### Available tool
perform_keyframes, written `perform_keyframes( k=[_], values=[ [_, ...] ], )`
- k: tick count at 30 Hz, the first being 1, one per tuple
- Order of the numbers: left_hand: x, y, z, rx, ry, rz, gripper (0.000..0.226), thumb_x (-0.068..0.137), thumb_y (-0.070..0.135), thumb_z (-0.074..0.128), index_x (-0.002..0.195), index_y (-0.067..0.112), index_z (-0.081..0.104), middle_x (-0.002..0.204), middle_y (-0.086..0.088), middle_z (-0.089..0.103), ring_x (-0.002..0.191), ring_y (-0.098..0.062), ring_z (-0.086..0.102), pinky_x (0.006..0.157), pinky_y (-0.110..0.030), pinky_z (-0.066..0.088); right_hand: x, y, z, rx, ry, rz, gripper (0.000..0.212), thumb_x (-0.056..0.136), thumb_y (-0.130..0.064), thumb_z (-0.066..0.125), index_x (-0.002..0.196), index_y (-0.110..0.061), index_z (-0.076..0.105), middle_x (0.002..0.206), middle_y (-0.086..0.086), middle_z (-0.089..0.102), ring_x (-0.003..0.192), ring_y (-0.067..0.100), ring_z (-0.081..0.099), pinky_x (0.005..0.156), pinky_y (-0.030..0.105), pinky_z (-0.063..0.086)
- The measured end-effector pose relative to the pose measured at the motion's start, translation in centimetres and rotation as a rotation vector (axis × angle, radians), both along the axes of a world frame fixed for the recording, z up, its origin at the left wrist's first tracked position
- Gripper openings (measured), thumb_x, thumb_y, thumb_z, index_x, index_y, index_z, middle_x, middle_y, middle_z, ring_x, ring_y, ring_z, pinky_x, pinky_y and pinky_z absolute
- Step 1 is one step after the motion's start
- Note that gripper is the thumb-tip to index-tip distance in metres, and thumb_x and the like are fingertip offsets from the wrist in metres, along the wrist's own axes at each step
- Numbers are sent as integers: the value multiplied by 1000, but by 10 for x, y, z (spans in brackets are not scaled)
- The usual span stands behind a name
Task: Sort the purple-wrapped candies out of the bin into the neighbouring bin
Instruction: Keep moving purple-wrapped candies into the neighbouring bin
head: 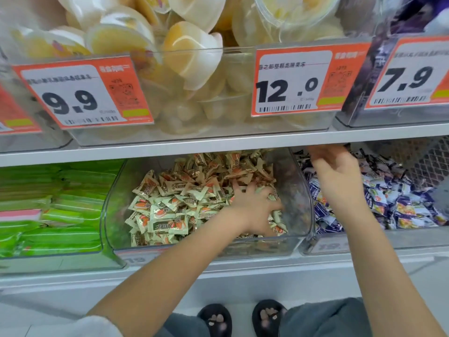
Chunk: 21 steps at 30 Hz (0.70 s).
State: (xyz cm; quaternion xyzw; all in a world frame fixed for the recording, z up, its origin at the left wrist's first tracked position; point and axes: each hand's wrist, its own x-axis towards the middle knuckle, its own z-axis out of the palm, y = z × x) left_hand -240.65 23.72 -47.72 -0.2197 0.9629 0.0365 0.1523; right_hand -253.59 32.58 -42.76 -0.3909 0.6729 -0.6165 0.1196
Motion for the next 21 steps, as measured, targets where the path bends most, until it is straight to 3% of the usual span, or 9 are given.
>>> perform_keyframes(
  k=[5,6,8,9,10,11,12,13,21],
  values=[
    [19,-21,4,-135,74,-88,62,78,44,66,135,40,43,147,-6,36,127,-33,38,98,-58,38,-22,-2,-13,78,-37,-22,24,91,-7,50,109,-17,64,102,-1,69,97,17,63,85,31,47],
    [28,-28,6,-112,100,-80,61,77,38,67,134,40,44,147,-4,37,116,-25,48,86,-40,51,-22,-4,-15,106,-12,-2,24,90,-6,50,108,-16,63,102,3,68,97,20,62,86,34,47],
    [45,-42,12,-73,114,-51,62,77,30,69,133,40,45,148,-3,36,83,-5,57,55,-9,44,-19,-9,-16,128,9,63,26,90,-3,49,108,-15,63,104,4,68,99,20,62,89,35,47],
    [52,-49,15,-65,123,-11,63,77,29,69,134,41,44,150,-1,33,85,-5,59,64,-9,46,-17,-10,-16,132,14,103,30,90,-2,48,111,-16,63,107,2,68,101,17,62,90,31,47],
    [60,-56,16,-76,123,38,63,77,30,69,133,43,44,152,3,29,105,-13,57,90,-21,44,-16,-11,-15,141,25,137,34,90,0,48,115,-17,62,111,-1,67,104,13,61,93,27,46],
    [67,-61,18,-107,107,80,61,77,32,68,132,45,45,153,9,26,128,-23,42,111,-45,24,-16,-11,-16,156,44,157,36,90,2,47,117,-17,62,114,-3,66,107,10,60,94,24,45],
    [72,-65,19,-138,87,108,58,77,33,68,129,46,46,153,12,24,139,-27,25,112,-55,3,-17,-11,-17,172,68,164,37,90,3,47,118,-15,62,115,-3,66,108,9,59,95,21,44],
    [77,-69,20,-154,70,127,55,78,33,67,127,48,47,153,14,23,141,-29,17,110,-59,-5,-18,-10,-19,186,92,162,37,90,3,46,119,-14,63,116,-3,66,109,9,59,94,18,44],
    [98,-74,28,-142,141,156,44,80,39,62,123,45,51,145,20,36,139,-30,22,114,-59,11,-27,-6,-18,200,87,165,43,87,4,43,103,-29,64,107,-11,66,105,6,60,92,18,42]
  ],
)
